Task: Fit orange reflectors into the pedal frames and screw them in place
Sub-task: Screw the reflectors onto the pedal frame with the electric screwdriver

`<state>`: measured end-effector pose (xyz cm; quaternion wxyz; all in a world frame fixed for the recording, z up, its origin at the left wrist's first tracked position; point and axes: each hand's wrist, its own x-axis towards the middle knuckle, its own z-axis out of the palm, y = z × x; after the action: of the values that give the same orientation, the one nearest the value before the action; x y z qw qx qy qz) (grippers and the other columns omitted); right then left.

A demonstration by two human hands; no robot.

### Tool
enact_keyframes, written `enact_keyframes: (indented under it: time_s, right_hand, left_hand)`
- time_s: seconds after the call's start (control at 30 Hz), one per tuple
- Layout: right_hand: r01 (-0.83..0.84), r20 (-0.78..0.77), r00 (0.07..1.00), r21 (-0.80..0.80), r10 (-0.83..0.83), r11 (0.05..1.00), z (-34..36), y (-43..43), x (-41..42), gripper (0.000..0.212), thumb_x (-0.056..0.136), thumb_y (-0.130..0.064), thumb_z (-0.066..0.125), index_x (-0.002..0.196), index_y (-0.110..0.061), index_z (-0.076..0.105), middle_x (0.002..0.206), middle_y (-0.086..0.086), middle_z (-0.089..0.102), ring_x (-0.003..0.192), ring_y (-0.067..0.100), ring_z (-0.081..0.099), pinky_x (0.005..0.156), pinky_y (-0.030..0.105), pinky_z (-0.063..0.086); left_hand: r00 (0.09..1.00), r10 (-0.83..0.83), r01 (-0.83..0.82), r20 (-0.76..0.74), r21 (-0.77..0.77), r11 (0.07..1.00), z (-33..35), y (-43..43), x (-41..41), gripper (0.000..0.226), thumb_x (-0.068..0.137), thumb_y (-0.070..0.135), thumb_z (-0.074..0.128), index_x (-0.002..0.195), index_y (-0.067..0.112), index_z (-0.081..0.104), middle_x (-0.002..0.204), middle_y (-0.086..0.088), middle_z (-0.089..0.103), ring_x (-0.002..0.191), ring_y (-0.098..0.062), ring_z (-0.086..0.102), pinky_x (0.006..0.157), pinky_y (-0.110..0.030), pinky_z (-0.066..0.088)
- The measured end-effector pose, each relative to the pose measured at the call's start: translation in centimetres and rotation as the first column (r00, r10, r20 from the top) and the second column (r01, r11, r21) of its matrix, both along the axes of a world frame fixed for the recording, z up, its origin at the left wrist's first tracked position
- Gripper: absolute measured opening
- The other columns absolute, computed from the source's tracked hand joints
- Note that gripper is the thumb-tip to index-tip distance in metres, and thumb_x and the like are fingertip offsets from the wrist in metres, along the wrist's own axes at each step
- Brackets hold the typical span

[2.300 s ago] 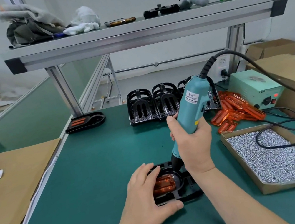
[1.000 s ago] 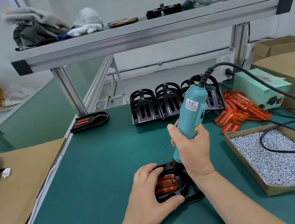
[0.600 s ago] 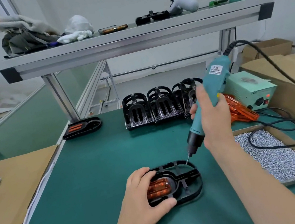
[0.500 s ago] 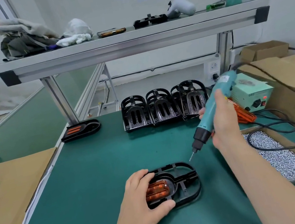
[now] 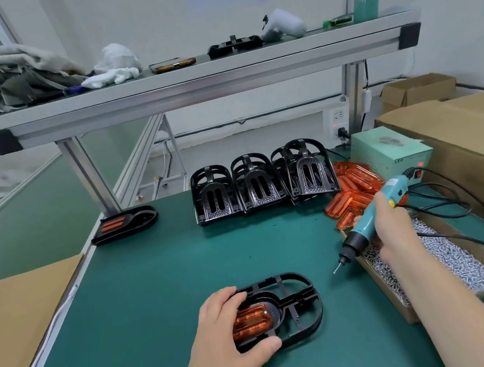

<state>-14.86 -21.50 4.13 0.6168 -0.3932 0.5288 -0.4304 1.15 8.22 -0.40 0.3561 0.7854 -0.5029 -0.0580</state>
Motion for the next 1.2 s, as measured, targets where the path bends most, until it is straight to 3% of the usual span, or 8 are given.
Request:
enact_keyframes:
  time_s: [0.07, 0.17, 0.27, 0.37, 0.5, 0.7, 0.93, 1.2]
  right_hand:
    - [-0.018, -0.074, 0.997, -0.022, 0.016, 1.0, -0.3, -0.1, -0.2, 0.047, 0.099, -0.043, 0.054, 0.125, -0.005, 0.046, 0.112, 0.02, 0.066, 0.099, 0.033, 0.067, 0.087, 0.047, 0.056]
    - [-0.08, -0.296, 0.954, -0.12, 0.041, 0.99, -0.3, 0.0, -0.7, 0.053, 0.096, -0.045, 0.06, 0.123, -0.002, 0.04, 0.105, 0.015, 0.06, 0.077, 0.021, 0.06, 0.06, 0.034, 0.047]
    - [-0.176, -0.49, 0.869, -0.179, 0.067, 0.968, -0.4, 0.4, -1.5, 0.063, 0.097, -0.049, 0.058, 0.127, 0.002, 0.036, 0.1, 0.02, 0.063, 0.065, 0.03, 0.064, 0.056, 0.034, 0.047]
    - [-0.234, -0.64, 0.768, -0.228, 0.036, 0.945, -0.4, 0.8, -2.3, 0.07, 0.099, -0.051, 0.052, 0.136, 0.004, 0.031, 0.111, 0.025, 0.063, 0.095, 0.039, 0.066, 0.074, 0.038, 0.045]
    - [-0.258, -0.686, 0.724, -0.368, -0.074, 0.893, -0.1, 1.8, -3.6, 0.024, 0.102, -0.03, 0.05, 0.111, -0.01, 0.04, 0.09, 0.015, 0.066, 0.073, 0.029, 0.06, 0.061, 0.035, 0.038]
    - [-0.63, -0.972, 0.227, -0.102, 0.057, 0.77, 0.1, 2.2, -4.8, 0.004, 0.088, -0.027, 0.066, 0.091, -0.027, 0.064, 0.099, 0.003, 0.069, 0.091, 0.028, 0.059, 0.071, 0.031, 0.043]
    - [-0.634, -0.972, 0.232, -0.125, 0.034, 0.763, 0.3, 2.3, -4.9, 0.021, 0.085, -0.029, 0.072, 0.07, -0.028, 0.057, 0.08, -0.003, 0.064, 0.082, 0.021, 0.058, 0.068, 0.028, 0.043]
    - [-0.54, -0.943, 0.313, -0.276, -0.115, 0.795, 0.9, 2.4, -5.2, 0.015, 0.095, -0.023, 0.06, 0.085, -0.019, 0.071, 0.076, -0.001, 0.065, 0.073, 0.021, 0.054, 0.065, 0.028, 0.04]
  left_hand:
    - [1.0, 0.006, -0.006, 0.004, 0.001, 1.0, 0.0, -0.1, -0.1, 0.087, 0.061, 0.079, 0.066, 0.136, 0.04, 0.046, 0.14, 0.043, 0.022, 0.14, 0.012, 0.014, 0.105, -0.014, 0.024]
    - [1.0, 0.012, -0.012, 0.003, 0.008, 1.0, 0.0, -0.1, -0.1, 0.088, 0.06, 0.079, 0.066, 0.137, 0.04, 0.046, 0.14, 0.042, 0.022, 0.14, 0.013, 0.013, 0.105, -0.013, 0.023]
    - [1.0, 0.013, -0.013, -0.005, 0.012, 1.0, 0.1, -0.1, -0.1, 0.09, 0.06, 0.08, 0.065, 0.138, 0.039, 0.046, 0.141, 0.042, 0.021, 0.14, 0.013, 0.011, 0.107, -0.015, 0.022]
    - [1.0, 0.013, -0.013, -0.012, 0.008, 1.0, 0.2, -0.2, -0.1, 0.09, 0.06, 0.079, 0.064, 0.138, 0.038, 0.046, 0.14, 0.042, 0.02, 0.139, 0.014, 0.009, 0.108, -0.015, 0.021]
    - [1.0, 0.029, -0.029, -0.008, -0.001, 1.0, 0.3, -0.3, -0.3, 0.095, 0.058, 0.083, 0.061, 0.14, 0.036, 0.046, 0.14, 0.04, 0.021, 0.139, 0.013, 0.009, 0.109, -0.015, 0.02]
    - [0.999, 0.035, -0.035, 0.013, 0.02, 0.999, 0.5, -0.9, -0.7, 0.105, 0.056, 0.089, 0.054, 0.146, 0.035, 0.041, 0.143, 0.035, 0.021, 0.141, 0.009, 0.008, 0.114, -0.018, 0.018]
    - [0.998, 0.035, -0.036, 0.059, 0.01, 0.999, 0.4, -1.1, -0.7, 0.101, 0.059, 0.087, 0.051, 0.146, 0.036, 0.04, 0.145, 0.034, 0.021, 0.143, 0.01, 0.002, 0.117, -0.022, 0.014]
    - [0.99, 0.09, -0.061, 0.107, -0.253, 0.966, 0.7, -1.3, -0.9, 0.061, 0.073, 0.061, 0.06, 0.113, 0.018, 0.074, 0.124, 0.011, 0.061, 0.13, -0.023, 0.047, 0.102, -0.038, 0.034]
